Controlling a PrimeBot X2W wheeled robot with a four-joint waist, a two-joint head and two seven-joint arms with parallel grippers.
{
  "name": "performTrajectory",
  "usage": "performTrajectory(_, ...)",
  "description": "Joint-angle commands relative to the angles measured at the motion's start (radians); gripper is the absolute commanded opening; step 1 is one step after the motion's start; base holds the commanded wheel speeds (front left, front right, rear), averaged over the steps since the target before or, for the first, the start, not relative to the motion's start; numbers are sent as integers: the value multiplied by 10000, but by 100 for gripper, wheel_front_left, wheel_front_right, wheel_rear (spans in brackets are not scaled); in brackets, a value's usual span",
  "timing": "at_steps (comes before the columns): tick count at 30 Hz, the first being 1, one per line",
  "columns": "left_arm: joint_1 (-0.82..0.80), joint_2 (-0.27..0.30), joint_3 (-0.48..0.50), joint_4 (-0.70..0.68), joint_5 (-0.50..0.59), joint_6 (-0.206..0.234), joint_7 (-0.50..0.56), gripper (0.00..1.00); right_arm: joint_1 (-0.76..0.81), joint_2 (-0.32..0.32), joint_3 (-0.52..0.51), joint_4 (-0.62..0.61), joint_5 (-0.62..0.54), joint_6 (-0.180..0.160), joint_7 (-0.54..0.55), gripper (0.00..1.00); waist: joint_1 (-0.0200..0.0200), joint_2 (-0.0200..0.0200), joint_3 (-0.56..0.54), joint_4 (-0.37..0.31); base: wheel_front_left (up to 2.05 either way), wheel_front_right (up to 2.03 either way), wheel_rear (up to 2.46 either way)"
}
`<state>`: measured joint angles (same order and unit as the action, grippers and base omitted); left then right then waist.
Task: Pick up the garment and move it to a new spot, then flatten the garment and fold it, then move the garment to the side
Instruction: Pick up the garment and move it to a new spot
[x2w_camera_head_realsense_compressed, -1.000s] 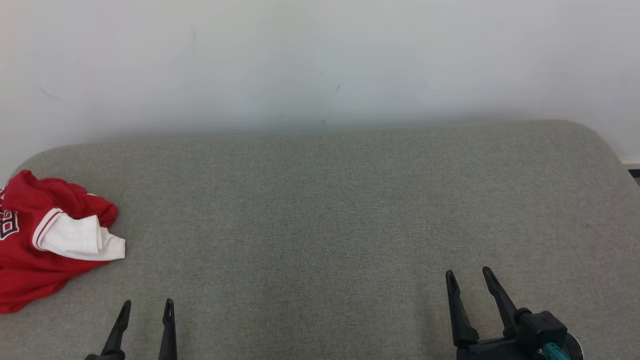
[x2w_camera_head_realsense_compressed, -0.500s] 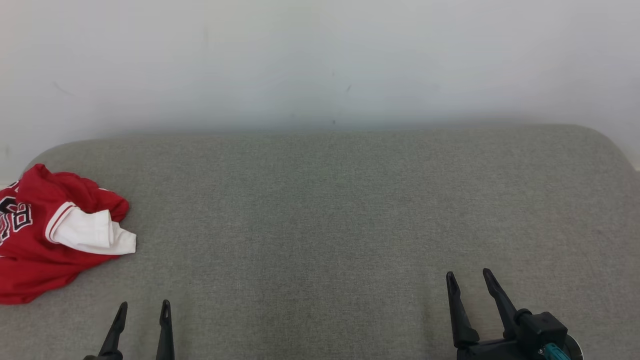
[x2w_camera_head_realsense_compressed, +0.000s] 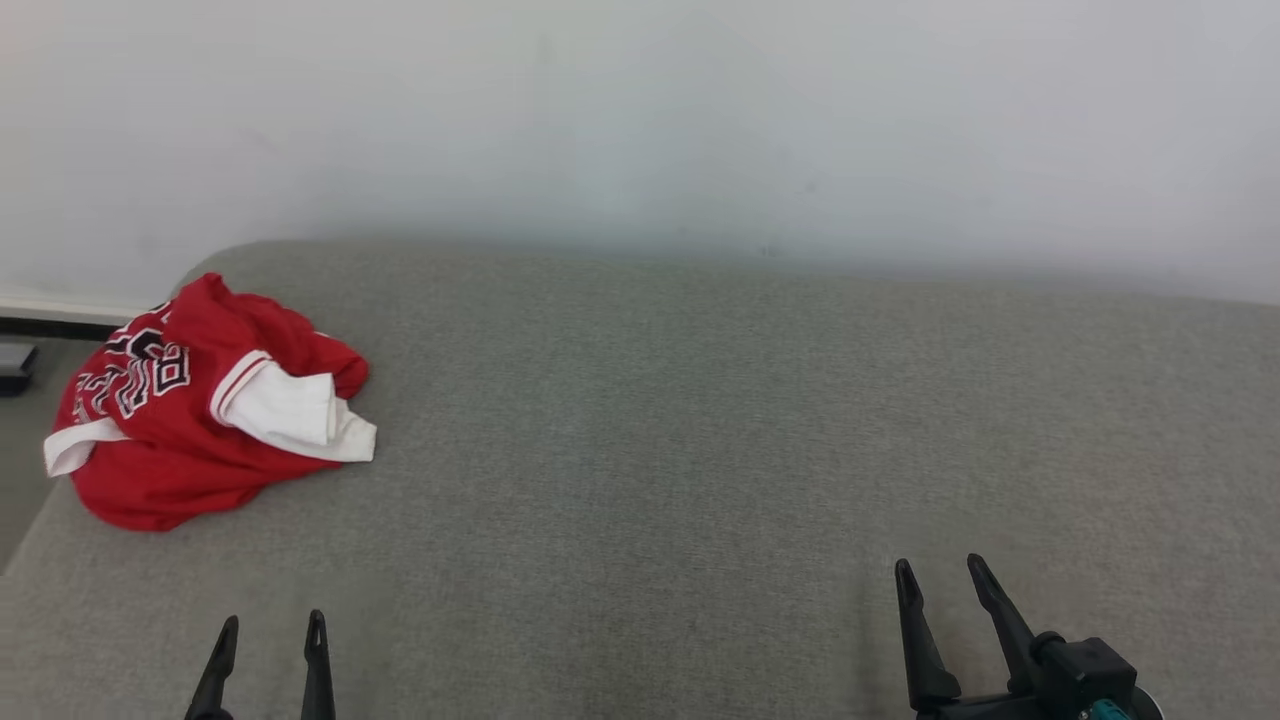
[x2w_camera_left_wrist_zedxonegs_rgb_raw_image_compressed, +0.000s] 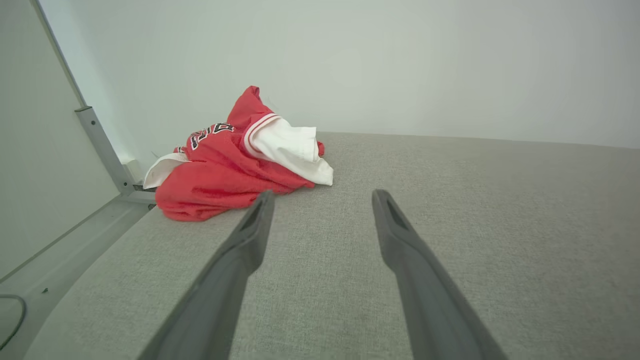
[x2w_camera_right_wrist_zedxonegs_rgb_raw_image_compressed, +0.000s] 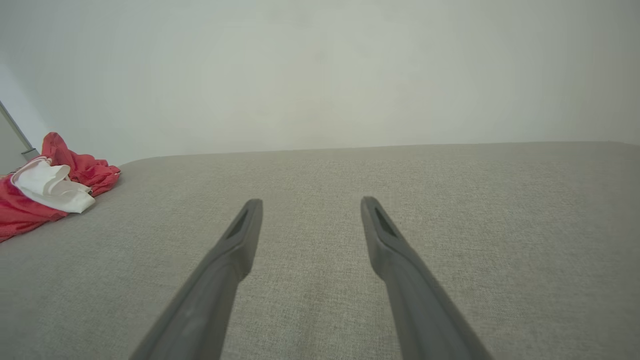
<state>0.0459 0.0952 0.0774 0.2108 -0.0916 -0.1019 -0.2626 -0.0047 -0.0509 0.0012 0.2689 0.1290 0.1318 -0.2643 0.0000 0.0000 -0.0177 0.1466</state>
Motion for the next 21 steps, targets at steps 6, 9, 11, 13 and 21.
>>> performTrajectory(6,140,-33,20,7,9,149,-35,100,14,13,-1,25,23,-21,-5,100,0,0,56,1467,0,0,0)
performTrajectory(9,136,-14,36,16,9,195,-35,100,-20,13,27,43,44,-21,-5,100,0,0,97,1927,0,0,0)
performTrajectory(11,145,9,82,10,-15,220,-35,100,-3,13,45,52,39,-21,-5,100,0,0,114,2221,0,0,0)
performTrajectory(13,175,20,143,-8,-44,271,-35,100,4,13,82,65,46,-21,-5,100,0,0,118,2465,0,0,0)
performTrajectory(21,263,30,245,-48,-162,358,-35,100,-27,13,178,70,54,-21,-5,100,0,0,157,3164,0,0,0)
